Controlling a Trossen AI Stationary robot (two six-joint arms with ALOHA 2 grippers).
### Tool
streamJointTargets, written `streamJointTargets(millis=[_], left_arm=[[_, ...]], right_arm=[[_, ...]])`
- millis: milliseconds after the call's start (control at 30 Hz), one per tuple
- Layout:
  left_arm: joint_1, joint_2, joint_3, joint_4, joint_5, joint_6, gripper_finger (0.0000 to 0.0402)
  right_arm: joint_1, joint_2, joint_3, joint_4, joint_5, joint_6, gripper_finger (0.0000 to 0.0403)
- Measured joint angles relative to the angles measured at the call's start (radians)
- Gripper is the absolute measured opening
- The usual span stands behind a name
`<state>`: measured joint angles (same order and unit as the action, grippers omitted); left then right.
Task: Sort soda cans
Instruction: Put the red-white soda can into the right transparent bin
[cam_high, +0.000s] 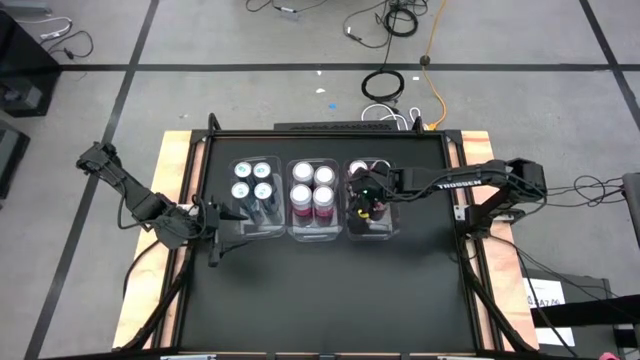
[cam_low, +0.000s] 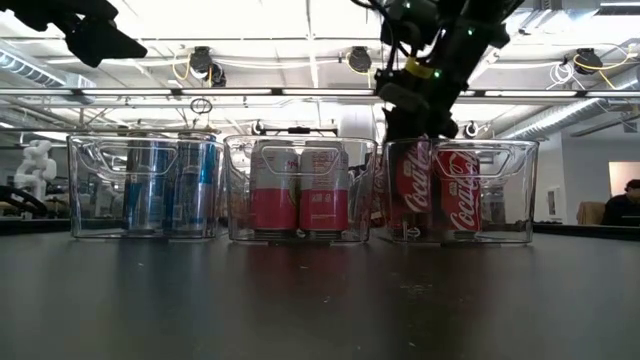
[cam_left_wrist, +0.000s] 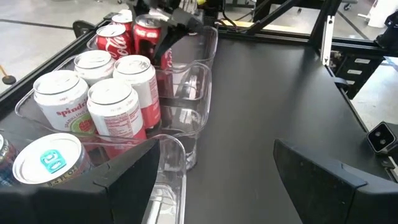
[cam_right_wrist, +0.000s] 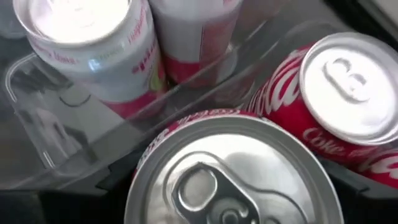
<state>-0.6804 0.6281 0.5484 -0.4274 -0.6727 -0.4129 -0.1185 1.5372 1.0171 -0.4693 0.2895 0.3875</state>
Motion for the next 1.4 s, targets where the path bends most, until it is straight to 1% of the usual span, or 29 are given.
streamJointTargets(millis=[300,467,767,1267,1400], left_arm=[[0.000,0.000,0.000,0.000,0.000,0.000,0.0325],[-0.001,0.000,0.000,0.000,0.001,-0.001,0.0325],[-0.001,0.000,0.000,0.001,0.002,-0.004,0.0325],[-0.001,0.000,0.000,0.001,0.002,-0.003,0.0325],[-0.001,0.000,0.000,0.000,0.002,0.000,0.0325]], right_arm=[[-0.038,0.000,-0.064,0.069,-0.061,-0.012,0.0304],[-0.038,0.000,-0.068,0.066,-0.061,-0.009,0.0306],[-0.038,0.001,-0.067,0.069,-0.055,-0.033,0.0323],[-0.037,0.000,-0.066,0.078,-0.056,-0.039,0.0324],[-0.037,0.000,-0.066,0.078,-0.058,-0.066,0.0324]])
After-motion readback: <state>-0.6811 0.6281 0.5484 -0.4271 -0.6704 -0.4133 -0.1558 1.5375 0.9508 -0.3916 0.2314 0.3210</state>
